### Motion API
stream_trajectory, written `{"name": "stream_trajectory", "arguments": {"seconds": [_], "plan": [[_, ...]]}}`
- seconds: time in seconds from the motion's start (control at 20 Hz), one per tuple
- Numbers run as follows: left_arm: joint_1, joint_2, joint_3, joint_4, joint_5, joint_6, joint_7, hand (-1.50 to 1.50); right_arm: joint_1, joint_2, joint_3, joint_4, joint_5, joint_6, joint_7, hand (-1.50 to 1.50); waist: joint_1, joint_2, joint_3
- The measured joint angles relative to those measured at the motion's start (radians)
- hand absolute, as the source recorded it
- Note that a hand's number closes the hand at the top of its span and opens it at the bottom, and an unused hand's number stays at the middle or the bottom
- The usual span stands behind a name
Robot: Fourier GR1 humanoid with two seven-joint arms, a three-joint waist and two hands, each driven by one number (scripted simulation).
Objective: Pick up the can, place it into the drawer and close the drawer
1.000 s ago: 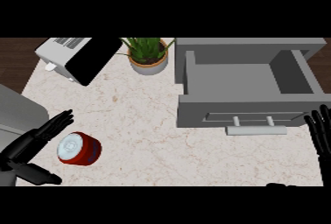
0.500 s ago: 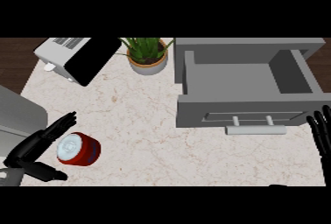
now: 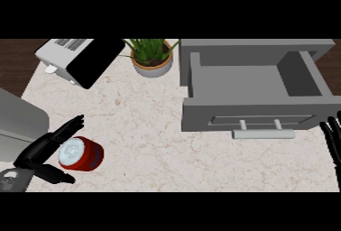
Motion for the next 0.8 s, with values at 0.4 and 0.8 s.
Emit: {"name": "stream_trajectory", "arguments": {"seconds": [0.4, 0.8], "plan": [[-0.067, -0.024, -0.04, 0.107, -0.011, 0.043, -0.046, -1.5, -0.017, -0.001, 0.005, -0.032, 0.007, -0.01, 0.045, -1.5, -0.001, 0.0, 0.0], [-0.104, -0.066, -0.069, 0.157, -0.01, 0.068, -0.052, -1.5, -0.009, -0.001, -0.014, -0.06, -0.014, -0.003, 0.06, -1.5, 0.002, -0.001, 0.002]]}}
